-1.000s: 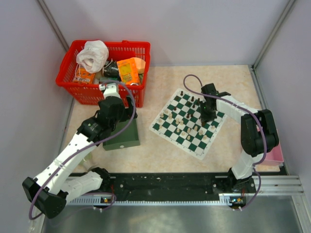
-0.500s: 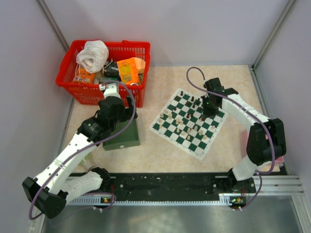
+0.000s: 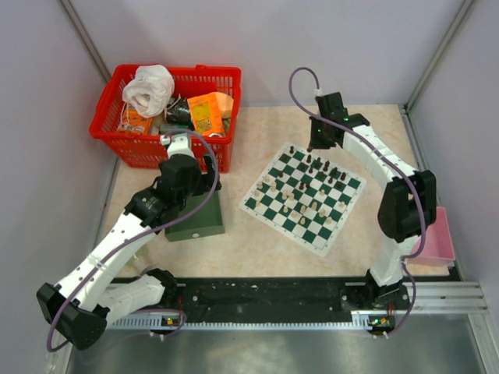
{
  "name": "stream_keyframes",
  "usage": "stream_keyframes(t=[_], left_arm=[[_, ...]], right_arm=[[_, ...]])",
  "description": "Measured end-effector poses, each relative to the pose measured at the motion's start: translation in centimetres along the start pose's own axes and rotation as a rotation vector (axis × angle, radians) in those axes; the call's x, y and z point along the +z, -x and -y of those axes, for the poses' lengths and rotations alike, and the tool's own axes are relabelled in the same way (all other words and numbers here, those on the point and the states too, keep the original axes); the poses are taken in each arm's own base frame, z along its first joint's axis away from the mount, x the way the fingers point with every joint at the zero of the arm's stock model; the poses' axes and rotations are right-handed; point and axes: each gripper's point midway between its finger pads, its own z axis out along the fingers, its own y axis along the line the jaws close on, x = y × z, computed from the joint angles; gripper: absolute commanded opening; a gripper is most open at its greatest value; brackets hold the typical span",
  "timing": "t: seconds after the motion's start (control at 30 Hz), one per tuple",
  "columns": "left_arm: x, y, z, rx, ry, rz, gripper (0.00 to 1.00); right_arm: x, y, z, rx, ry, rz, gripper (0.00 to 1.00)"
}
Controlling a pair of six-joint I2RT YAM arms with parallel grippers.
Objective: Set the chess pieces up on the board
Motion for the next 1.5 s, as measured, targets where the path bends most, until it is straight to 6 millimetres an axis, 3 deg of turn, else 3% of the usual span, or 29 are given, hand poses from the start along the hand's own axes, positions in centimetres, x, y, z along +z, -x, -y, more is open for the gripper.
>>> stream_keyframes(t=[0.1,0.23,0.57,0.87,1.27,1.5], left_arm=[[0.0,0.0,0.0,0.0,0.0,0.0,0.99],[0.0,0.0,-0.1,0.003,0.002,0.001,0.99],[0.1,0.3,-0.6,0.007,0.027,0.013,0.99],[0.2,0.3,-1.0,0.007,0.038,0.014,0.99],[0.3,0.1,-1.2,0.01,0.046,0.009,0.99],[0.4,0.1,-1.3,0.009,0.047,0.009,0.99]], right_arm=[[2.2,1.6,-1.5,-0.022,-0.006,0.008,0.08],[5.1,2.2,-2.4,-0.049,-0.025,-0.006,0.08],[10.2,1.5,-1.6,-0.08,-0.1,-0.07,0.08],[12.5,-0.1,-1.1,-0.089,-0.118,-0.124,0.08],[13.6,-0.9,-0.9,-0.091,-0.125,-0.145,0.1],[13.7,-1.0,-0.9,-0.09,-0.125,-0.146,0.23]])
